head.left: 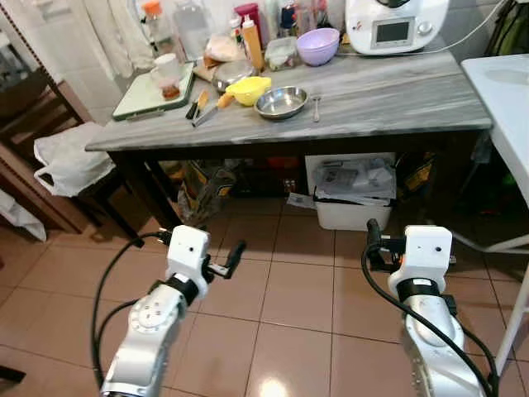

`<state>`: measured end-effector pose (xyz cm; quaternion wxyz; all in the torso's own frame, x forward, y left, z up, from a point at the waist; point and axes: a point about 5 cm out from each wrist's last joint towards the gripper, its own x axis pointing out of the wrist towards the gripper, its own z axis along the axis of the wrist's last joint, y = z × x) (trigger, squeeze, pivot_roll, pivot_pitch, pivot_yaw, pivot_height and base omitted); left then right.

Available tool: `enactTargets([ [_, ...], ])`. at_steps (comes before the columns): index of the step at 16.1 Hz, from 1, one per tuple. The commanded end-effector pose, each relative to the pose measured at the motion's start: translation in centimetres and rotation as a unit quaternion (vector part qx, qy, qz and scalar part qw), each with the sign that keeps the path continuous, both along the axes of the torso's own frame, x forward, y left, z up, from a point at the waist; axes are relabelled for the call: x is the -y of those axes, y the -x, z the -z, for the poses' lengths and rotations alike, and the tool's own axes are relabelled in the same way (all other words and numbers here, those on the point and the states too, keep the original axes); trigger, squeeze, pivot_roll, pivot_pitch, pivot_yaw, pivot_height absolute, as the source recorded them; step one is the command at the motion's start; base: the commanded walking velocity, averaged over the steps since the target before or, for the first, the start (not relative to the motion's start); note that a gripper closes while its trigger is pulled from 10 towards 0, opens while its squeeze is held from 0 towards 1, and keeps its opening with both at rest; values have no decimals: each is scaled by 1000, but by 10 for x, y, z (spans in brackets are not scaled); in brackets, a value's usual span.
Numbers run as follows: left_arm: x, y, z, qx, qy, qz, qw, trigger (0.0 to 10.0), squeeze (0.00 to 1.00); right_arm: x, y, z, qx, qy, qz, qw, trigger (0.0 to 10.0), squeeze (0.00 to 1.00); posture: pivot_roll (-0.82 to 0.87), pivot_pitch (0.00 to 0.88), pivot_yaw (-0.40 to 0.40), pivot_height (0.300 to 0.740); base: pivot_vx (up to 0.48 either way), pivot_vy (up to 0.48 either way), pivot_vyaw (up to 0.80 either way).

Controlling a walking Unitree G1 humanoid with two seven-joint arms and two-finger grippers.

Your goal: Setting the table

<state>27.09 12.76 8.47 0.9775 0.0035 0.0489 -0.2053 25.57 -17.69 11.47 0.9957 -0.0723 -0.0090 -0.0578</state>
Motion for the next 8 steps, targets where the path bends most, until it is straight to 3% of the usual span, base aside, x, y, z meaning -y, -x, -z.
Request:
enactTargets([
  [1,-1,0,1,-3,0,-11,1000,10000,0,-5,-3,0,-7,-2,-19,1000,10000,0,-83,24,146,740,0,0,0],
  [7,16,16,17,-24,43,-57,997,10000,0,3,-4,-7,-36,44,-81,995,10000,0,-90,60,-58,740,0,0,0],
  [8,17,18,19,-26,45,-60,997,10000,0,4,-5,-8,-39,51,-86,994,10000,0,-90,60,-58,740,0,0,0],
])
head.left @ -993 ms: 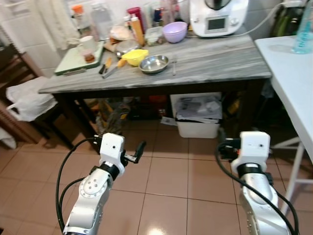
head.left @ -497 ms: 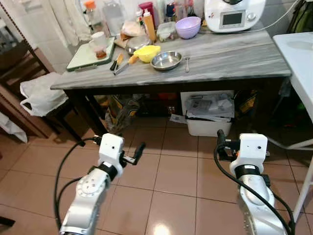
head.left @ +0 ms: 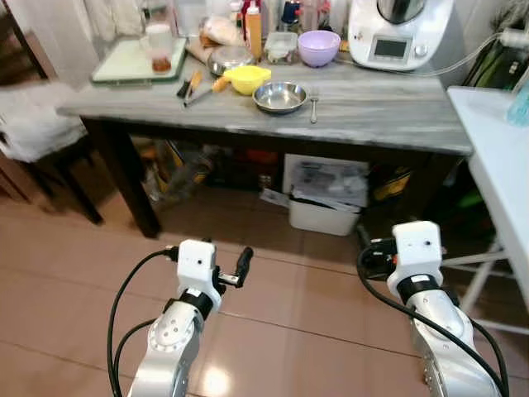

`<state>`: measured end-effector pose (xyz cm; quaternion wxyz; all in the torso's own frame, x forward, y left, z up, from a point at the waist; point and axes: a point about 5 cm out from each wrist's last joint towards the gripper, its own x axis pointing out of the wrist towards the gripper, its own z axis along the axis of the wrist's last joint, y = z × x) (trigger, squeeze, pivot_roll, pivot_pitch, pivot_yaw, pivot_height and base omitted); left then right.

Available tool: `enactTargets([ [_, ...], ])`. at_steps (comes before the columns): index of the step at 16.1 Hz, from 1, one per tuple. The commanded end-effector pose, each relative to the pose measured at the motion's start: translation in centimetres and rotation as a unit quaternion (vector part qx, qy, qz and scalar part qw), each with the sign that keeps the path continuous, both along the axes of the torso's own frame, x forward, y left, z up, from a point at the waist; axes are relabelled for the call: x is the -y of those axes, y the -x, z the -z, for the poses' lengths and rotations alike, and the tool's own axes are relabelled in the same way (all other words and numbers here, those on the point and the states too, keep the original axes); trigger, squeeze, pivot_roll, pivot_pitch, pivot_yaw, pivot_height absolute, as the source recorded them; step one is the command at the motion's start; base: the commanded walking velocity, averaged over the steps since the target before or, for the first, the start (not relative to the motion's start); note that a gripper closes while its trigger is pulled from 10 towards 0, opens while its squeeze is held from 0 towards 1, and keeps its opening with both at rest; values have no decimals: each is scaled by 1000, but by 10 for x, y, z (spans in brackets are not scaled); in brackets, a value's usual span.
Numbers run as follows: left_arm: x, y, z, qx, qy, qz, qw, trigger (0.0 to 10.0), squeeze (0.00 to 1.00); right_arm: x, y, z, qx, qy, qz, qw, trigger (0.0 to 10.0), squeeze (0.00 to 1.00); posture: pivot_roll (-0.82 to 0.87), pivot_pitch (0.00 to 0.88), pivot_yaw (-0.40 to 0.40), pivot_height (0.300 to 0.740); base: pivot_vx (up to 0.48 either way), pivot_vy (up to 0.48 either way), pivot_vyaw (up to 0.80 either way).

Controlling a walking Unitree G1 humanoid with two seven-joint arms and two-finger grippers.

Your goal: Setting the table

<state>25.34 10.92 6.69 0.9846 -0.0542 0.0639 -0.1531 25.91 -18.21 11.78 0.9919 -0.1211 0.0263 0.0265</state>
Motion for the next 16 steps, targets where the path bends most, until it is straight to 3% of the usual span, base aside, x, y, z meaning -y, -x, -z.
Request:
enactTargets([
  [1,0,2,2,-1,-5,-5,1000,10000,0,0,-2,-5,2,6,-8,1000,10000,0,-91,62,-99,740,0,0,0],
  [3,1,0,3,-1,-6,-15,1000,10000,0,1,-8,-5,-7,11,-18,1000,10000,0,-69,56,-119,740,0,0,0],
  [6,-10,-4,0,6,-12,-29,999,10000,0,-7,-18,-4,-2,0,-27,1000,10000,0,-51,33,-61,740,0,0,0],
  [13,-9,-14,-9,27,-19,-18,999,10000,0,0,-16,-15,44,-2,12,999,10000,0,-78,0,5,740,0,0,0],
  [16,-23,-28,-30,74,-31,-75,994,10000,0,8,-10,-17,53,0,30,998,10000,0,-97,0,24,740,0,0,0],
])
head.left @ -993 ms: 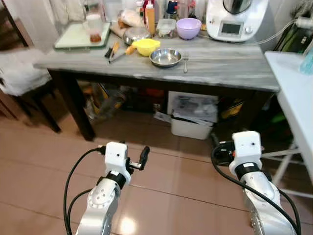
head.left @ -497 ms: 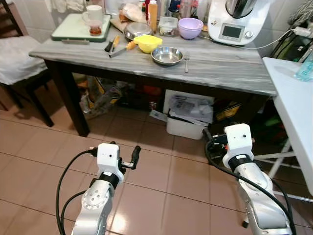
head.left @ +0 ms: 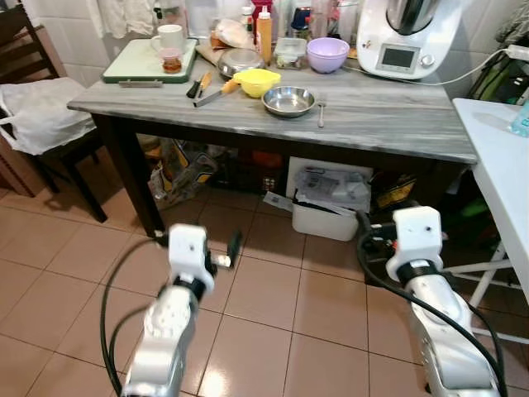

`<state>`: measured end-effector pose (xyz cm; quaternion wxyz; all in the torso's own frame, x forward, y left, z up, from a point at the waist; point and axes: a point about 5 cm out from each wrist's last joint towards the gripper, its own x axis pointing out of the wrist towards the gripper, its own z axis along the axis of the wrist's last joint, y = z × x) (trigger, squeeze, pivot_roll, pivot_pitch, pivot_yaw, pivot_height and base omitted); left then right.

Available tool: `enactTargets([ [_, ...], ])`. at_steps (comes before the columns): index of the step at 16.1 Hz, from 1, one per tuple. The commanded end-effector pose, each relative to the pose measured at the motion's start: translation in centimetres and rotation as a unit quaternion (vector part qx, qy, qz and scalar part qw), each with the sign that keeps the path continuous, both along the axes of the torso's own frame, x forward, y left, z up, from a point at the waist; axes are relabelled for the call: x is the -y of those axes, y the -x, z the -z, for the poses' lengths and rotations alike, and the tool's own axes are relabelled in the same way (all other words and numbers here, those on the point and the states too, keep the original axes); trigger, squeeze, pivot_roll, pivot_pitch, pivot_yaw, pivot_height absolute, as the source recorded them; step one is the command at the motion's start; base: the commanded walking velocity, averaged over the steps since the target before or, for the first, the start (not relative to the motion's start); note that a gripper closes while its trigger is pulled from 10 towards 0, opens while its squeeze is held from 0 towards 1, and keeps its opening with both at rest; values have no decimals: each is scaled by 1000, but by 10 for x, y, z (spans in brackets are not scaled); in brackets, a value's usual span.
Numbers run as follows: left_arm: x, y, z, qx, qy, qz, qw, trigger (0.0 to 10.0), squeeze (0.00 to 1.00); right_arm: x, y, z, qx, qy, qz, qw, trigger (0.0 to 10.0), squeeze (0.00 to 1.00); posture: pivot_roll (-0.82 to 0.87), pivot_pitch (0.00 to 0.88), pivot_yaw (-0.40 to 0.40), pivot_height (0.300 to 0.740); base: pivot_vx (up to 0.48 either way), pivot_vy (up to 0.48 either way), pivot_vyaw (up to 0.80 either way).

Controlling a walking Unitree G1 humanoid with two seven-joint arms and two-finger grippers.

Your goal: Setting the table

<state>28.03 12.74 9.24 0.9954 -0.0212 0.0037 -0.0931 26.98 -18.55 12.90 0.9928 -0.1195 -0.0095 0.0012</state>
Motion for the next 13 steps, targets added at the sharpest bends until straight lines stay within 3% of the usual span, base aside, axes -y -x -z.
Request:
enactTargets([
  [1,-13,-6,-12,26,-15,-33,999,10000,0,8,6,-8,18,1,18,1000,10000,0,-98,0,27,740,0,0,0],
  [2,-24,-9,-16,35,-30,-56,997,10000,0,13,13,-10,23,-3,32,999,10000,0,-101,0,34,740,0,0,0],
  [5,-35,-11,-12,29,-51,-61,996,10000,0,20,21,-12,33,-17,61,997,10000,0,-114,0,62,740,0,0,0],
  [9,-27,-11,-5,16,-55,-40,998,10000,0,21,27,-8,36,-25,84,996,10000,0,-153,0,123,740,0,0,0],
  [10,-19,-12,-3,14,-60,-21,998,10000,0,22,27,-11,44,-25,89,995,10000,0,-174,0,141,740,0,0,0],
  [13,-18,-24,-5,13,-67,-5,998,10000,0,25,28,-7,43,-30,111,992,10000,0,-220,0,143,740,0,0,0],
])
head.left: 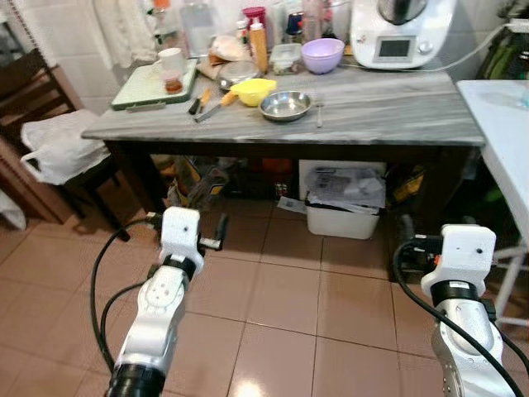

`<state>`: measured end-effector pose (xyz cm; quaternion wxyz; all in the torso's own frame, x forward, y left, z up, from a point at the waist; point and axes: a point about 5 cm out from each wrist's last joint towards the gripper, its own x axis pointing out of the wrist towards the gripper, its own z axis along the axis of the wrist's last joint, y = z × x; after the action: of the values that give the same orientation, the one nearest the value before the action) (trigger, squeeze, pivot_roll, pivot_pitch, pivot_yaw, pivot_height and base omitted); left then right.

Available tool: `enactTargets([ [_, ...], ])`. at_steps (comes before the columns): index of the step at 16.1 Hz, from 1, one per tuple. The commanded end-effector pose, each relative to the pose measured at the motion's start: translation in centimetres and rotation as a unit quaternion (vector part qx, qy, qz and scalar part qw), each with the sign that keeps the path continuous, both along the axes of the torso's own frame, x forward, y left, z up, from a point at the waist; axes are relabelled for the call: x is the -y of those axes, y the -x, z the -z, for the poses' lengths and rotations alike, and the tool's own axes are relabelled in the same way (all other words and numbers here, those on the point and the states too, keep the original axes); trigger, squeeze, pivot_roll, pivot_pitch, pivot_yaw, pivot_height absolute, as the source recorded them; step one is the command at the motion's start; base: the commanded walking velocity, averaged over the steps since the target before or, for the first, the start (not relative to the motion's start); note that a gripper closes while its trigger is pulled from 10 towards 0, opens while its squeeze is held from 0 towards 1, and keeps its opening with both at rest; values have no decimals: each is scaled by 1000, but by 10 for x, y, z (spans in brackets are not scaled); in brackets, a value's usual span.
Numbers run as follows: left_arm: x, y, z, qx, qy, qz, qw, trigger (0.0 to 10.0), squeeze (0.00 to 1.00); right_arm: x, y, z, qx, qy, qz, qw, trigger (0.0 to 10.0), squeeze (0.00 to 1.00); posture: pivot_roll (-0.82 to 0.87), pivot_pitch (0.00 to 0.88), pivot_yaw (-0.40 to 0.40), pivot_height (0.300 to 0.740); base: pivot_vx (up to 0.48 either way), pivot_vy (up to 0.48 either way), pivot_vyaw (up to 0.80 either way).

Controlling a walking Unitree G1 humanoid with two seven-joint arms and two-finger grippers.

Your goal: Setting the table

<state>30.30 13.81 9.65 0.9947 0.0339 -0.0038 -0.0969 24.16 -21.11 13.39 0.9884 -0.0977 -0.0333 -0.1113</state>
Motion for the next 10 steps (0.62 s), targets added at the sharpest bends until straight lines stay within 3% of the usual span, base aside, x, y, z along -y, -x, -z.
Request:
enactTargets([
  [1,-5,-2,-2,-3,-4,3,1000,10000,0,-5,0,-5,9,-2,-5,1000,10000,0,-228,0,146,740,0,0,0],
  [4,7,3,7,-26,12,29,999,10000,0,-13,0,-8,7,8,-25,1000,10000,0,-245,0,145,740,0,0,0],
  [6,16,12,10,-28,20,47,998,10000,0,-14,3,-4,-8,13,-32,999,10000,0,-228,2,102,740,0,0,0],
  [8,15,21,21,-41,28,34,998,10000,0,-13,4,-1,-24,19,-47,998,10000,0,-195,7,25,740,0,0,0],
  [10,16,26,25,-52,49,7,997,10000,0,-10,2,-3,-33,22,-66,997,10000,0,-192,4,7,740,0,0,0],
])
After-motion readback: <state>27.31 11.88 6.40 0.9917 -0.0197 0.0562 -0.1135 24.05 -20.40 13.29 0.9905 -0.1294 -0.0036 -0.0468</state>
